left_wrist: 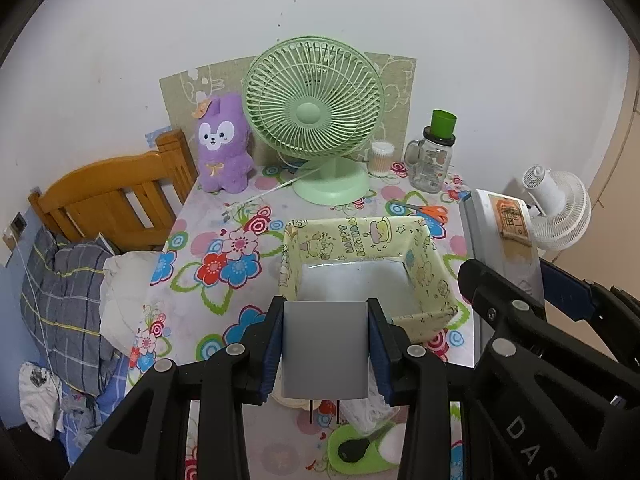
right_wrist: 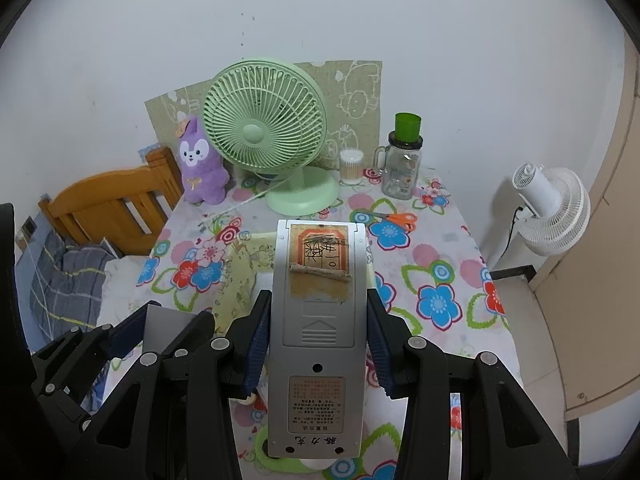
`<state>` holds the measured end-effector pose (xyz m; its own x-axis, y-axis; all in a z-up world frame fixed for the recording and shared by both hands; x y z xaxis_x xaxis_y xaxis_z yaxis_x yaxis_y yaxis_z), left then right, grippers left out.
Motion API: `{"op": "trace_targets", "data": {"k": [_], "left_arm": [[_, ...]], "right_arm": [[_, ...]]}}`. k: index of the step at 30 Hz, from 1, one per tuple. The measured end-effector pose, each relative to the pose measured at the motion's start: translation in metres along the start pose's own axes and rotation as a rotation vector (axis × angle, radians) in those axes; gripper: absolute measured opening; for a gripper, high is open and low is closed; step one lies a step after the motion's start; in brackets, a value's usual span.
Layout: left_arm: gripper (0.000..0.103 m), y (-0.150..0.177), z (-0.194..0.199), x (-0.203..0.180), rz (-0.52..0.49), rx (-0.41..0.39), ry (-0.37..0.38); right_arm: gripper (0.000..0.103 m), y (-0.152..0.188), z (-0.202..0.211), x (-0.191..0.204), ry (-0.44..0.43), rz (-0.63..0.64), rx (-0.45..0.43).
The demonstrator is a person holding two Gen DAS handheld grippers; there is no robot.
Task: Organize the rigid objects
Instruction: 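Carry the card and remote with both tools over the fabric box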
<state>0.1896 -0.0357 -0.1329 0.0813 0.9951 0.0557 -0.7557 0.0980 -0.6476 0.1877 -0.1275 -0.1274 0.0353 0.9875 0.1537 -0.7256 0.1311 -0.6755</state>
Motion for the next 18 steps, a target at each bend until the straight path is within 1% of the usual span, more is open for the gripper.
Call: {"op": "trace_targets", "data": {"k": [9,12,18], "left_arm": [[0.039,-0.013,-0.028,0.005,0.023,0.032,0.011],[0.039,-0.019,-0.036,0.006,0.022,0.025,-0.006],[0.039,-0.028,-0.055,0.006,0.024,0.031,-0.011]], "right_arm": [[0.047,-0.016,-0.029,0.003,-0.015,0.014,0.013],[0.047,-0.021,-0.039,0.003,-0.019,0.021,0.015],[0.047,-0.03,-0.059,0.001,-0.015,0.023,0.02]]}}
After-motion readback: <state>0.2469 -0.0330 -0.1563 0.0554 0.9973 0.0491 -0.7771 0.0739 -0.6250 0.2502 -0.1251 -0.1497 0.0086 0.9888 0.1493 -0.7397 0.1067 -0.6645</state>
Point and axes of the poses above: each gripper's, at about its wrist camera, not at the fingertips, and z roughly against the way its jaws point, x to its left, y to its underside, the point moved 6 cm from there along -z, roughly the way its jaws point, and after that the axes turned 4 degrees about -z, right-handed, at the moved point
